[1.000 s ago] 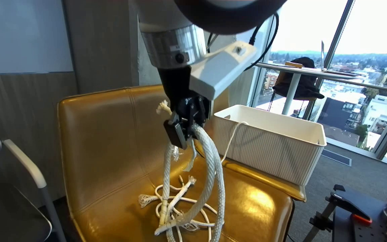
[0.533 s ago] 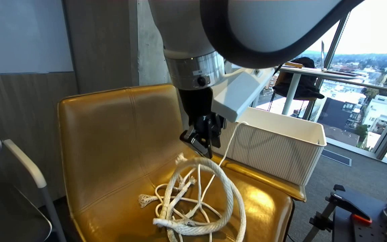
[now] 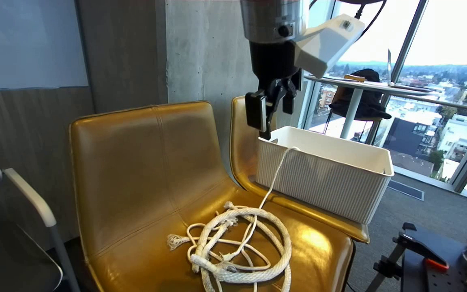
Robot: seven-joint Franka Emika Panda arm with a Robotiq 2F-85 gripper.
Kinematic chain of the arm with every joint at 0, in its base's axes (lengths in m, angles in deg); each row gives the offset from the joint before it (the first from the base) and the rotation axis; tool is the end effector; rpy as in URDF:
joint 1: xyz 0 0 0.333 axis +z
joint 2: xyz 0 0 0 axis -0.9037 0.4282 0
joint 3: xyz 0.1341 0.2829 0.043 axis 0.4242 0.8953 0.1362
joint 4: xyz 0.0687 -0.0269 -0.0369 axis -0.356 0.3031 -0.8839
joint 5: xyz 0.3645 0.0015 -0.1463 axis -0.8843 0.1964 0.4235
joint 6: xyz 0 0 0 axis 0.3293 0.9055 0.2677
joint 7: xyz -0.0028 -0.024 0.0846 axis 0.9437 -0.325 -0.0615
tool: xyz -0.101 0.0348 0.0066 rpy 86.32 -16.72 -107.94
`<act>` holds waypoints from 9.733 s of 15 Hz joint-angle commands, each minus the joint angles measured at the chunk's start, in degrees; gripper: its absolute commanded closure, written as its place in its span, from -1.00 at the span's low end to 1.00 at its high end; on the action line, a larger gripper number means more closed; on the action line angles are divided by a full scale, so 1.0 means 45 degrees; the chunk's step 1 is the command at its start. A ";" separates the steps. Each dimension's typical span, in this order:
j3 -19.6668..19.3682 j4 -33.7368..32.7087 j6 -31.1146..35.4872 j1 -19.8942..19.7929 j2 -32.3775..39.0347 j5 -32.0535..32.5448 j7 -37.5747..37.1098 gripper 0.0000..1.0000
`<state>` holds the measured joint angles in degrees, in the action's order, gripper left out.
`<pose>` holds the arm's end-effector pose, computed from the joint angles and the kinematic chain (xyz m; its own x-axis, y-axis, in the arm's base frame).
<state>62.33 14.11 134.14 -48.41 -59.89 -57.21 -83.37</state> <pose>0.6373 0.1437 0.3759 0.9980 0.0441 0.0445 0.0196 -0.8946 0.4464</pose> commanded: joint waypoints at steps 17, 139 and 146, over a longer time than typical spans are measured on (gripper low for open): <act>-0.0894 0.1587 0.5205 -0.3741 0.1250 -0.0497 0.4716 -1.00; 0.1140 -0.5509 -0.1050 0.0359 0.4108 -0.2390 0.0877 0.98; 0.0710 -0.1163 0.2136 0.0128 0.2069 -0.2357 0.0636 0.98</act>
<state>66.35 -2.23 137.07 -47.66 -44.06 -67.35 -80.17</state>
